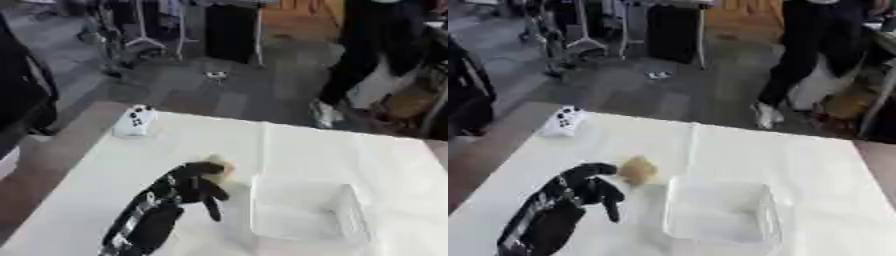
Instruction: Pick up objects on the table and place them in the box.
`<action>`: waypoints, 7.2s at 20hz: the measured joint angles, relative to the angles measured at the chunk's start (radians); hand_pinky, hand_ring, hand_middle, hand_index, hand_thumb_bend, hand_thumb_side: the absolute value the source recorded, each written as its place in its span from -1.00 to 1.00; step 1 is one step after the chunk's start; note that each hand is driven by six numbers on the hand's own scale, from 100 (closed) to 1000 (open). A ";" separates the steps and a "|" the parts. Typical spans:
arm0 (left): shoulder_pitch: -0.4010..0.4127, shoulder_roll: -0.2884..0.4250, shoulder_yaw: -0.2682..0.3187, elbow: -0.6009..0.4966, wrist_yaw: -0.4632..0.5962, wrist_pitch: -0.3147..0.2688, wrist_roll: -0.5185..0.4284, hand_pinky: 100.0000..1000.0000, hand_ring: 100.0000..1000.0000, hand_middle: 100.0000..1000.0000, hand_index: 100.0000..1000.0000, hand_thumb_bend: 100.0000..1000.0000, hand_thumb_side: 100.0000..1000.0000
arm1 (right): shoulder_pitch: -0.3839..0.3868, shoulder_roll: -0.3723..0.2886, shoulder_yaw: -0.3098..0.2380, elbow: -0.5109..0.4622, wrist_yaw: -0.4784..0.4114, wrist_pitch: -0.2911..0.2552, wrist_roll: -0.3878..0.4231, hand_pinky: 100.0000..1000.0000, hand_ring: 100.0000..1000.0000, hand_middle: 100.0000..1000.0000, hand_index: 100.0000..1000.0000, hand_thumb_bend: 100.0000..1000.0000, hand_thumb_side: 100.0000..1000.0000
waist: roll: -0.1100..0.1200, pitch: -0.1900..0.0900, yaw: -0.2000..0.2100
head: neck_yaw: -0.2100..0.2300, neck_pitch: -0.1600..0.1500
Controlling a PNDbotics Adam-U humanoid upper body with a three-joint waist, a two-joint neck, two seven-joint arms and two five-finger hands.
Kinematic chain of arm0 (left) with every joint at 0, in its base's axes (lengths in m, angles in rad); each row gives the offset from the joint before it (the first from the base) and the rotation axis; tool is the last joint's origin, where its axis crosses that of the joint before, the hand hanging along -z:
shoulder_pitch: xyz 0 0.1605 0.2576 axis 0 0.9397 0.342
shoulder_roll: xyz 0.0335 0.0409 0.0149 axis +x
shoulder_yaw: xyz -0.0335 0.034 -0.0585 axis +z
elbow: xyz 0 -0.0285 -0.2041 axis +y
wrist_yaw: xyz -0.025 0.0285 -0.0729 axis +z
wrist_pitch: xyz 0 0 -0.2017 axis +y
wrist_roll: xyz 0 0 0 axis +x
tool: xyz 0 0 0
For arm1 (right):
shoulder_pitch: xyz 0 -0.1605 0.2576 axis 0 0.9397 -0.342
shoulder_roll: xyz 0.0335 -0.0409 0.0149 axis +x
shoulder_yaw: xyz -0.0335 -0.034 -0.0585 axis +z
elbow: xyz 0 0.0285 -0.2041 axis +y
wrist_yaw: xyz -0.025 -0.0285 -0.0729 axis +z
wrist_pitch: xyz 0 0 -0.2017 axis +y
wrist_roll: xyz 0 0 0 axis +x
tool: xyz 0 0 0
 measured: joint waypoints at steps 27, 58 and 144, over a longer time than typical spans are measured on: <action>-0.036 0.335 0.120 0.000 -0.318 0.159 0.159 0.32 0.59 0.80 0.84 0.77 0.64 | -0.008 0.000 -0.013 0.000 0.021 0.025 -0.014 -1.00 -0.42 -0.29 0.55 -0.87 1.00 | 0.031 -0.007 -0.030 | 0.002 0.150; -0.405 0.662 0.012 0.417 -1.033 0.102 0.186 0.68 0.48 0.59 0.56 1.00 0.42 | -0.026 0.000 0.013 0.000 -0.003 0.038 0.055 -1.00 -0.43 -0.29 0.54 -0.86 1.00 | 0.049 0.002 -0.069 | 0.084 0.158; -0.676 0.497 0.012 0.855 -1.443 0.099 -0.211 1.00 0.72 0.83 0.93 1.00 1.00 | -0.234 0.072 0.049 0.000 -0.013 0.072 0.156 -1.00 -0.43 -0.28 0.59 -0.88 1.00 | 0.155 0.191 -0.218 | 0.271 0.024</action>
